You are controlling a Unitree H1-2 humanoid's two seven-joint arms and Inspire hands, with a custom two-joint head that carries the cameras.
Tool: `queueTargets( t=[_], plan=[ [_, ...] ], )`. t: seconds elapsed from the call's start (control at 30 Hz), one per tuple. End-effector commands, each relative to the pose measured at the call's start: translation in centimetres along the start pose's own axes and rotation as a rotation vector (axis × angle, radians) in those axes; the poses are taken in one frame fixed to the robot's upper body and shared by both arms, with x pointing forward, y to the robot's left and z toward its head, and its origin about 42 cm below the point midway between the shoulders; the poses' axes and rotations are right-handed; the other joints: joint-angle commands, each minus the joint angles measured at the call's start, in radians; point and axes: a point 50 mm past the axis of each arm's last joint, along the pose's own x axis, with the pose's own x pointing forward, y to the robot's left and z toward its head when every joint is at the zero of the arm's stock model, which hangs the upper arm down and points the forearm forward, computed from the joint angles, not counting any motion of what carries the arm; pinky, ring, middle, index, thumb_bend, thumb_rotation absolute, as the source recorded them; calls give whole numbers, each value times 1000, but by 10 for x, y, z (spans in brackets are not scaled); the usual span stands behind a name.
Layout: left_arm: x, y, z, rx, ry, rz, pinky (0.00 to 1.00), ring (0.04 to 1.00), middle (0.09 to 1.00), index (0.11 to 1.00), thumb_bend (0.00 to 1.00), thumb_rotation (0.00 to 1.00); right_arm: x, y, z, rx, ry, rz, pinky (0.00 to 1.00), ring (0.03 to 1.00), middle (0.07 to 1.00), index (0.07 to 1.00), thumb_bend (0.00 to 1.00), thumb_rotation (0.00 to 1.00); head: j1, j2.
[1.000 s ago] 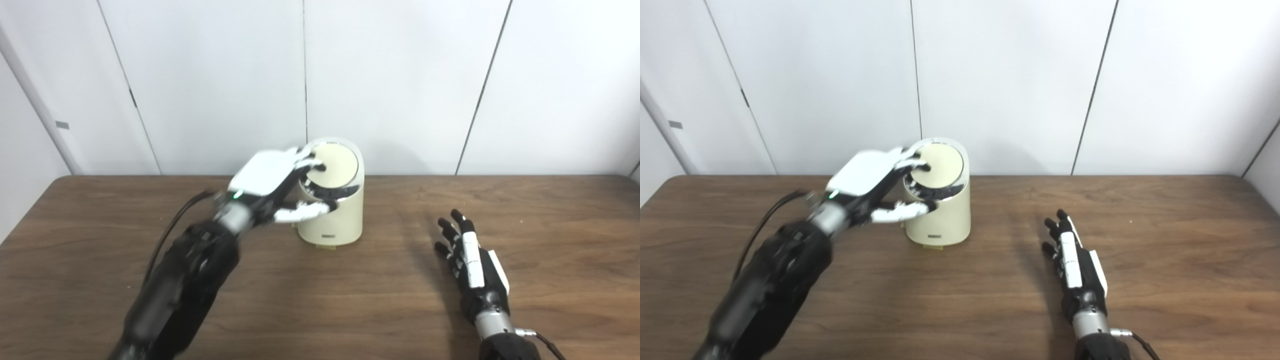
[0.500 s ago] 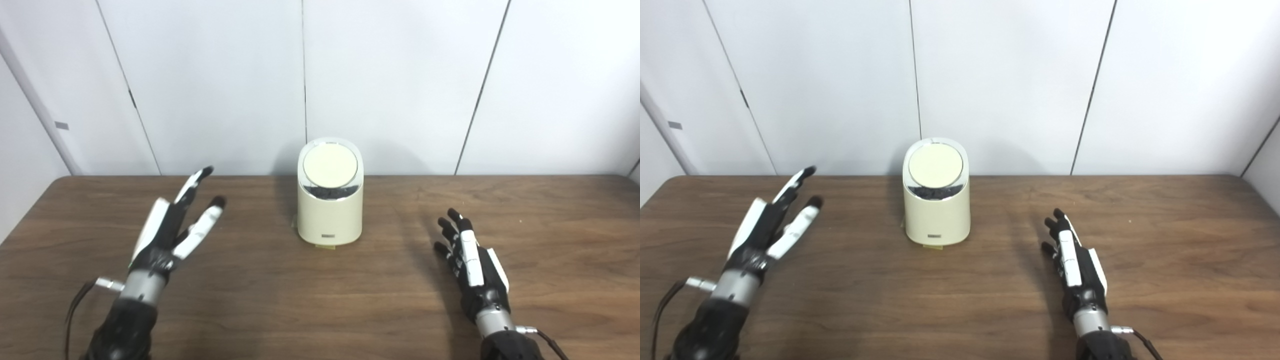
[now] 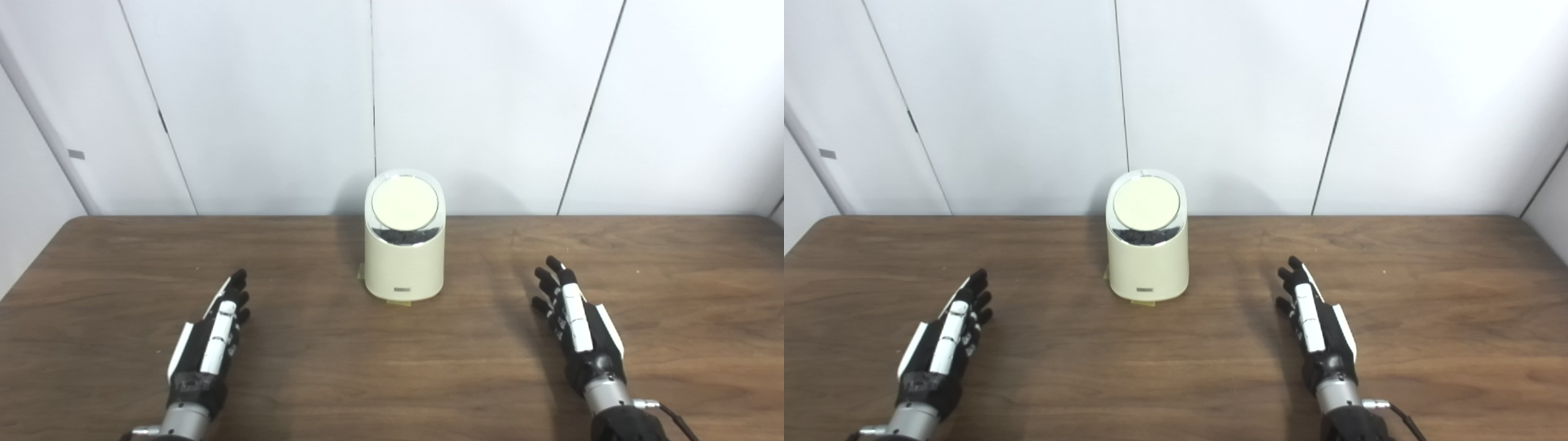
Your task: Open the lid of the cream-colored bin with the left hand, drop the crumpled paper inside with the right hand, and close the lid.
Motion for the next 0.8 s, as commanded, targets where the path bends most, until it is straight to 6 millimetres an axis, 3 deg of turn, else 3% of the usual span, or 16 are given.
queueTargets(
  t=[0.0, 0.27, 0.53, 0.77],
  plan=[
    [4, -3, 7, -30, -55, -15, 1000, 1000, 1000, 1000, 451, 961, 2, 1, 16, -23, -106, 14, 953, 944, 920, 939, 608, 976, -3, 1],
    [7, -13, -3, -87, -77, -45, 1000, 1000, 1000, 1000, 505, 954, -2, -1, 17, 40, -199, 19, 953, 961, 971, 963, 580, 985, -2, 15],
    [8, -26, 1, -100, -117, -47, 1000, 1000, 1000, 1000, 504, 936, -1, -8, 15, 22, -262, -3, 968, 959, 960, 953, 604, 984, -3, 18],
    [8, -22, 8, -24, -152, -41, 1000, 1000, 1000, 1000, 469, 970, 0, -14, 12, -8, -251, -27, 1000, 969, 965, 962, 541, 1000, -9, 28]
  ],
)
